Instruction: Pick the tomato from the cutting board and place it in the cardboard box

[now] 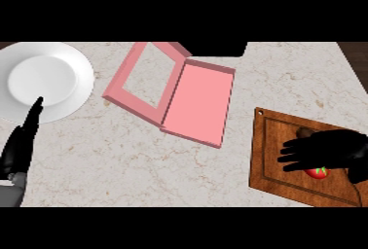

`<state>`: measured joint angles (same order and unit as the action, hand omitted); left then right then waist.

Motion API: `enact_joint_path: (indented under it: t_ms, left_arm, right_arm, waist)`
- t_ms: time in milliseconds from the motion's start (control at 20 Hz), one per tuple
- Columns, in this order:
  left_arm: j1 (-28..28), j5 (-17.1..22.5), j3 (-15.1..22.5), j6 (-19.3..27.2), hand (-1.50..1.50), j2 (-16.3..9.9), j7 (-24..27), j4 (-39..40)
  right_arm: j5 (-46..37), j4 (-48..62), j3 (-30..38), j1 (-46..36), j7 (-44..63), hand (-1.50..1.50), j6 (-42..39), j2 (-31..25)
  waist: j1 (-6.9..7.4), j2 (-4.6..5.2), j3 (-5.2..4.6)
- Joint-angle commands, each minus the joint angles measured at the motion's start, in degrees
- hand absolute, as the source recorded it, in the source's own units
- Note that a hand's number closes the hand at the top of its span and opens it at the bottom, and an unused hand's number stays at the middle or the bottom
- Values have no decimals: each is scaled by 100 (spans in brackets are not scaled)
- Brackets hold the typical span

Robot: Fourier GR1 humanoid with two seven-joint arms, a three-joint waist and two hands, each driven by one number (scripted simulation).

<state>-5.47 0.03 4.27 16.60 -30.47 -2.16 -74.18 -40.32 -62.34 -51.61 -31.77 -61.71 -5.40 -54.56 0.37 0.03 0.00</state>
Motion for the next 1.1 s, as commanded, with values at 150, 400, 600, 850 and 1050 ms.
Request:
enact_joint_path:
  t_ms: [150, 400, 600, 850, 1050]
  left_arm:
    - [-61, -73, -116, -48, 0, 72, -204, -197]
    - [-111, -60, -299, -308, 0, -63, -169, -38]
    - [-177, -74, -320, -352, 0, -41, -49, 25]
    - [-196, -215, -89, -176, 0, 225, -59, -40]
    - [-250, -250, -111, -273, 0, 168, -49, -2]
  right_arm:
    - [55, 224, 489, 125, -557, 150, 450, 571]
    - [-31, 319, 792, 295, -357, 150, 793, 1042]
    - [407, 885, 1454, 100, 386, 150, 624, 1284]
    - [1035, 2259, 2559, -879, 1936, 150, 50, 1217]
    - [801, 2927, 2881, -1486, 2301, 150, 821, 1498]
  waist:
    - [-4, 4, 4]
    - [1, 6, 4]
    - [40, 28, 6]
    - [276, 116, 12]
    - [235, 85, 11]
